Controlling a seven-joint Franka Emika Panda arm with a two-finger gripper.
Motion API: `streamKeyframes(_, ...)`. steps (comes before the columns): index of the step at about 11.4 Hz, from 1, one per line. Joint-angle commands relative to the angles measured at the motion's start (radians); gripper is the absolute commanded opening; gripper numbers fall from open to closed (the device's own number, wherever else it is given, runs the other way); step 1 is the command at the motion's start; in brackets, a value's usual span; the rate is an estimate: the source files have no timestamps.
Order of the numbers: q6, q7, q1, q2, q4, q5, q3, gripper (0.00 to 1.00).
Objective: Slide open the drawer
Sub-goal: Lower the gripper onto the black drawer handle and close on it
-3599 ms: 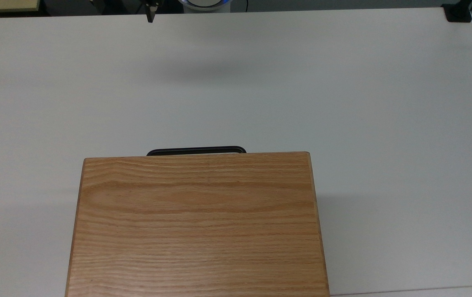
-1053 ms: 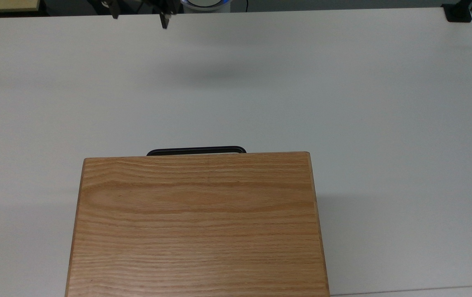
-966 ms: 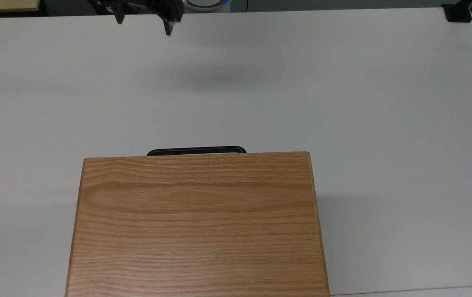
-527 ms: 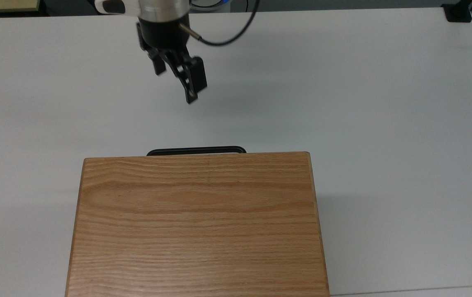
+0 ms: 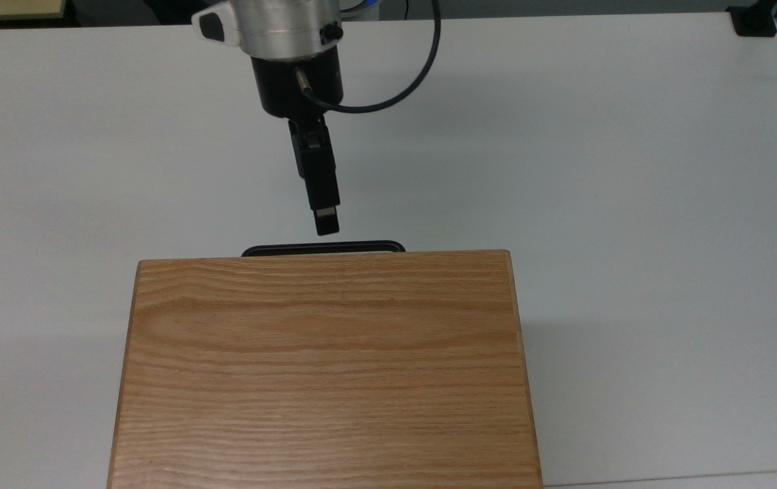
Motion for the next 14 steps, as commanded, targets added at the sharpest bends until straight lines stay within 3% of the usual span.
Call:
streamKeyframes(1,0.08,0.041,0.028,0.058,0.037,0.015,-0.007,0.78)
streamKeyframes(3,0.132,0.065,0.034,0.071,0.039,0.01,-0.013,0.62)
streamKeyframes(7,0.141,0.061,0.025,0.071,0.037,-0.005,-0.02,0.09)
streamKeyframes(10,0.141,0.02,0.022,0.067,0.03,-0.002,-0.021,0.0)
streamKeyframes(12,0.132,-0.019,0.019,0.056,0.013,-0.002,-0.026,0.0)
streamKeyframes(14,0.129,-0.06,0.014,-0.01,-0.066,0.006,-0.024,0.0)
